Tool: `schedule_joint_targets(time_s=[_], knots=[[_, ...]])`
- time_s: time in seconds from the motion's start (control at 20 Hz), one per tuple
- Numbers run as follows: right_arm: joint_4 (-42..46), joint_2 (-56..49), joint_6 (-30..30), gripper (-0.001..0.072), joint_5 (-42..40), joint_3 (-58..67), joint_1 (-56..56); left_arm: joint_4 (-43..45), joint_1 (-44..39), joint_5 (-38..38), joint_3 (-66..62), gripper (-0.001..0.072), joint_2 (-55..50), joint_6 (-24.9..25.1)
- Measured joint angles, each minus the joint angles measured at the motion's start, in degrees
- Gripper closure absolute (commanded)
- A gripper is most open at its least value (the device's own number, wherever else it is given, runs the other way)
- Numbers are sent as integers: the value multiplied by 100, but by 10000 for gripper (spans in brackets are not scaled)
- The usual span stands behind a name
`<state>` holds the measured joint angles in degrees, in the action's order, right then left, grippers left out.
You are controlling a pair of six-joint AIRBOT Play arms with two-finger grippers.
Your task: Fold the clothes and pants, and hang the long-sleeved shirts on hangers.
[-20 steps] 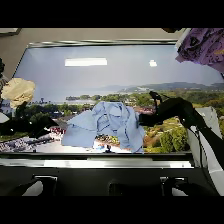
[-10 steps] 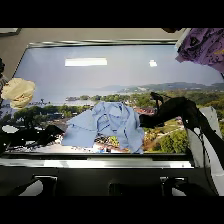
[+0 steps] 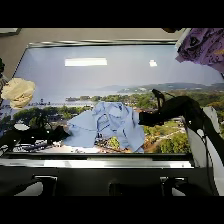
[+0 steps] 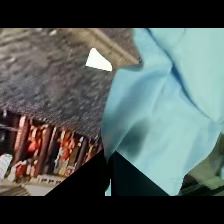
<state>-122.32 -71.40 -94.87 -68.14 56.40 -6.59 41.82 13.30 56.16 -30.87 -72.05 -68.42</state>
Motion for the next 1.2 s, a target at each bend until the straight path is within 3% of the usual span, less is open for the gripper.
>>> schedule_joint_targets(time_s=[0.1,0.25,0.45,0.7,1.0,1.2], knots=[[293,142,216,678,96,354,0,-234,-37,131,-428,695,136,-28],[1215,293,750,677,223,1471,0,74,-57,234,-1641,694,531,-509],[2417,509,1228,677,273,3429,0,1357,-68,361,-4044,694,1080,-1484],[3624,1303,1397,676,79,5086,-2,2922,-70,455,-6325,693,1904,-2583],[4004,2396,1440,676,-511,5517,-7,3641,-72,1202,-6957,692,2986,-3021],[3982,2175,1451,674,-979,5436,-7,3740,-74,1919,-6529,692,3182,-3058]])
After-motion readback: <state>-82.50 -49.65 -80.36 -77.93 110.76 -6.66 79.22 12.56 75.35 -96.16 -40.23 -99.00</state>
